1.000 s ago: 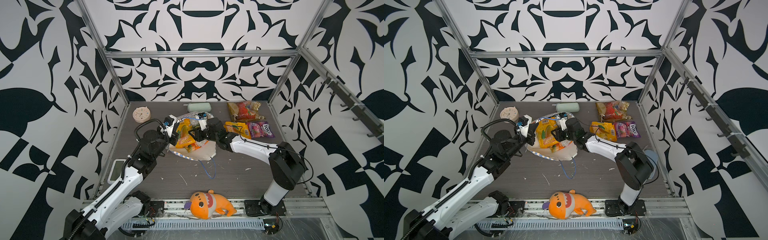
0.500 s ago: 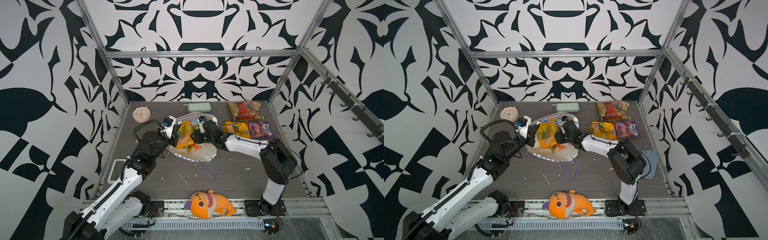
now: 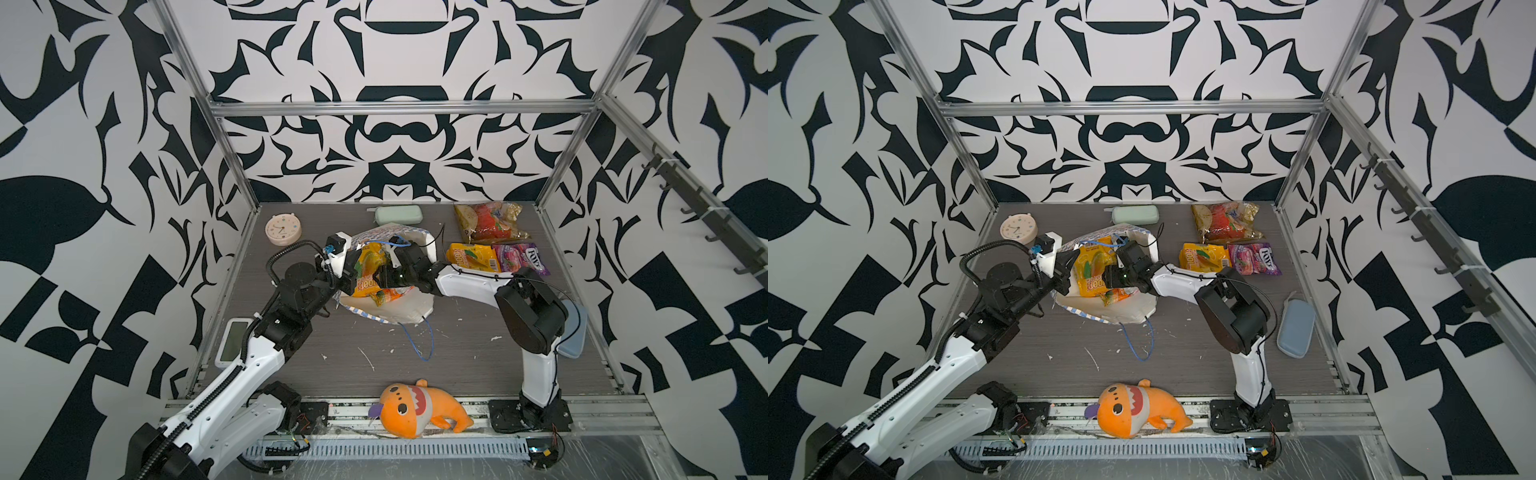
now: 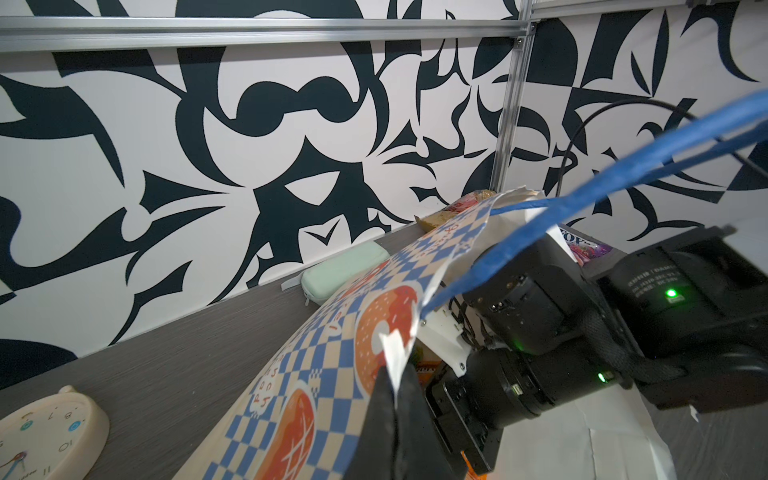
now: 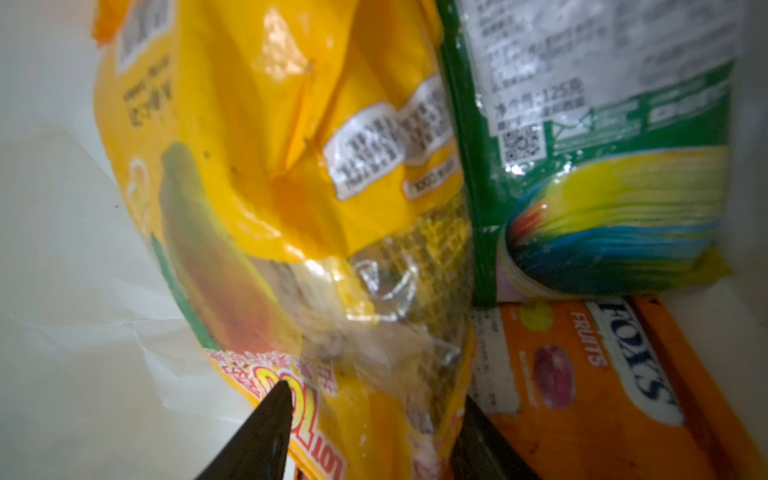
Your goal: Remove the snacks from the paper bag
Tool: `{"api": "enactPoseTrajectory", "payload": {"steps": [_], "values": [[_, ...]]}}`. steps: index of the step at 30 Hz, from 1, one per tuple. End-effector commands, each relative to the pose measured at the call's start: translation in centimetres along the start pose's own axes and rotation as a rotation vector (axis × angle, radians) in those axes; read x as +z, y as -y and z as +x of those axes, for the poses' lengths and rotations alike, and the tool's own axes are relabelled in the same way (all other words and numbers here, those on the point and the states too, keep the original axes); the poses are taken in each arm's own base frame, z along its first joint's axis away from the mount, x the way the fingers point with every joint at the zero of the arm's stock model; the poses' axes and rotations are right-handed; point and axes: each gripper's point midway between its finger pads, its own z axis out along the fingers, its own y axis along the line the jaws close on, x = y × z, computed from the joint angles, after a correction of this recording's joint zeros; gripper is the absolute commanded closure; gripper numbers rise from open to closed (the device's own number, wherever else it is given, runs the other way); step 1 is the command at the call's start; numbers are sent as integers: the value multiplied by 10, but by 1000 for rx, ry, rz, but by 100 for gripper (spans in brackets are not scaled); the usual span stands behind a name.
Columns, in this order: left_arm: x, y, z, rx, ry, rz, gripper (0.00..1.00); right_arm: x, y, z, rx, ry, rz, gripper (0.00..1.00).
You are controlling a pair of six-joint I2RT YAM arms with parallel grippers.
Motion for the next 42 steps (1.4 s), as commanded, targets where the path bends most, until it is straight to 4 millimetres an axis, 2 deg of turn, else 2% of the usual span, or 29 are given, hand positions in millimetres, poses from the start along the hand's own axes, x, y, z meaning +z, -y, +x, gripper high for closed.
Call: {"api": "enactPoseTrajectory", "payload": {"steps": [1, 3, 9, 12, 18, 21, 25, 26, 29, 33, 37, 40, 42], "values": [[-2, 5, -4, -15, 38, 22, 100, 0, -20, -9, 4, 2, -67, 44], [-1, 4, -4, -17, 32, 17, 100, 3, -20, -7, 7, -2, -74, 50], [-4, 3, -5, -16, 37, 9, 100, 6, -19, -12, 3, 23, -68, 52], [-4, 4, -6, -16, 35, 13, 100, 8, -18, -15, 18, 35, -61, 41], [-5, 3, -5, -19, 38, 9, 100, -4, -24, -35, 1, 155, -84, 31], [-4, 3, -5, -20, 38, 11, 100, 2, -31, -41, -17, 146, -114, 30], [-2, 4, -7, -16, 39, 16, 100, 19, -35, -36, -6, 106, -149, 31], [-2, 4, -8, -15, 42, 17, 100, 22, -36, -35, -5, 101, -154, 34], [-3, 4, -8, -14, 44, 17, 100, 28, -33, -30, 4, 105, -155, 53], [-4, 4, -9, -14, 45, 16, 100, 24, -33, -36, 9, 135, -153, 77], [-4, 3, -7, -14, 44, 8, 100, 15, -40, -45, -2, 163, -170, 87], [-4, 1, -6, -15, 41, -1, 100, 6, -49, -52, -14, 186, -203, 99], [-4, 1, -5, -12, 39, -4, 100, -1, -58, -56, -26, 201, -240, 100]]}}
